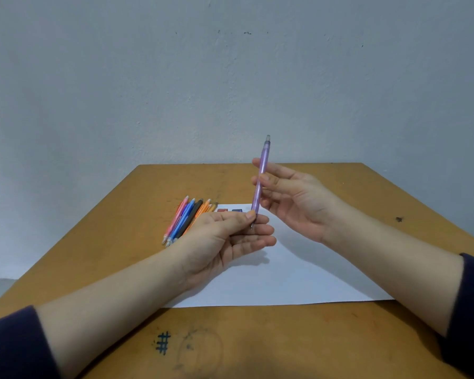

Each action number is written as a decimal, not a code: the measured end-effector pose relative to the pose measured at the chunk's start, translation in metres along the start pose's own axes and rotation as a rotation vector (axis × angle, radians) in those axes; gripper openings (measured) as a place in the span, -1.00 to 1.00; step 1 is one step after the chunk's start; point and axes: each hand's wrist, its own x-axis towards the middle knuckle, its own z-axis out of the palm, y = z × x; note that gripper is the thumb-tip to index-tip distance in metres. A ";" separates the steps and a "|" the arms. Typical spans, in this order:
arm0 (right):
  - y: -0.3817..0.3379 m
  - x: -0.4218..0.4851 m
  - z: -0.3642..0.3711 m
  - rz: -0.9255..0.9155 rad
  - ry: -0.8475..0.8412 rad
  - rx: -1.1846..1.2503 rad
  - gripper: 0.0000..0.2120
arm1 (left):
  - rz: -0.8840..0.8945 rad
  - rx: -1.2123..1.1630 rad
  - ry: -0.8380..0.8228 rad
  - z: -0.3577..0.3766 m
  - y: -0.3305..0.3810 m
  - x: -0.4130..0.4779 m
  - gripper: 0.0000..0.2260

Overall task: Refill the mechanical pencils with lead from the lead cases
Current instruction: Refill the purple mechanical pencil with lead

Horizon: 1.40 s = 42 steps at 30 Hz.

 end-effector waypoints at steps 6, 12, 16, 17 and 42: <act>0.003 -0.003 0.004 -0.098 0.023 -0.047 -0.56 | 0.123 0.201 0.048 -0.004 -0.005 0.003 -0.79; -0.008 -0.003 -0.002 -0.142 0.084 -0.120 -0.47 | 0.524 0.966 0.221 -0.011 -0.001 0.004 -0.76; -0.017 -0.003 -0.011 -0.069 0.144 -0.143 -0.57 | 0.458 1.239 0.209 -0.019 -0.001 0.008 -0.60; -0.020 -0.002 -0.015 -0.041 0.155 -0.171 -0.57 | 0.428 1.291 0.185 -0.022 -0.002 0.010 -0.55; -0.018 0.007 -0.045 0.228 0.299 -1.498 -0.69 | 0.119 1.816 -0.069 -0.026 -0.011 0.019 -0.34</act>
